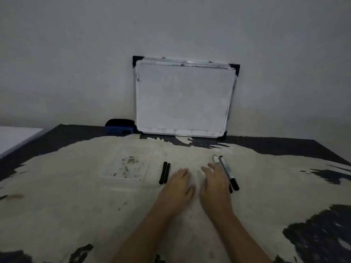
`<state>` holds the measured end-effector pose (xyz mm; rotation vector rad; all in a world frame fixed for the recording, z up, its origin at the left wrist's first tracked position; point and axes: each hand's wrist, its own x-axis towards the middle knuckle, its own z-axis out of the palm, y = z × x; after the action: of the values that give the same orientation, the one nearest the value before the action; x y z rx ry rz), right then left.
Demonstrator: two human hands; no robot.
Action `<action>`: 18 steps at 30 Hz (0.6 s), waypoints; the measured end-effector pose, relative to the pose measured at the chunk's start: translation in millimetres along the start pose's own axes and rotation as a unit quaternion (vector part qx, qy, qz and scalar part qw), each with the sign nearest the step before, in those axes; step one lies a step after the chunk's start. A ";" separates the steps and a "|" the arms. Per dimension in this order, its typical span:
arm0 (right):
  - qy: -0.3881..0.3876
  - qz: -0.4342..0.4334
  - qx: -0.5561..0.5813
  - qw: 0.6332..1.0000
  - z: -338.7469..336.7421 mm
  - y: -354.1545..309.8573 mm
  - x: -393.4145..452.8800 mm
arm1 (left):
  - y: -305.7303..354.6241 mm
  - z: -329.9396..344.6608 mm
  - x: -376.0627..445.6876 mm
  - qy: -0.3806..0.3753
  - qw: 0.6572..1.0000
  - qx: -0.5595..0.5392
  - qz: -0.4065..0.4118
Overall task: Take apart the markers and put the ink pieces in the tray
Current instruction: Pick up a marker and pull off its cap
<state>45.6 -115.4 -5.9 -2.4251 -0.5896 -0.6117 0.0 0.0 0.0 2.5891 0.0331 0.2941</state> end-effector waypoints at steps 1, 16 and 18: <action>0.054 0.007 -0.071 0.996 -2.7 0.0 3.7 | -0.4 -0.5 1.3 0.006 1.000 -0.006 -0.003; 0.037 0.164 -0.248 0.954 -14.5 18.8 15.2 | 0.3 -2.4 -1.2 0.106 0.992 -0.059 0.022; 0.056 0.143 -0.141 0.978 -16.8 15.6 15.6 | 2.8 -6.5 -2.6 0.163 0.979 -0.117 0.031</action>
<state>61.5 -133.1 8.5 -2.6486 -0.1058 -0.7428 -4.0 0.7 6.3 2.2880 0.0327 0.7001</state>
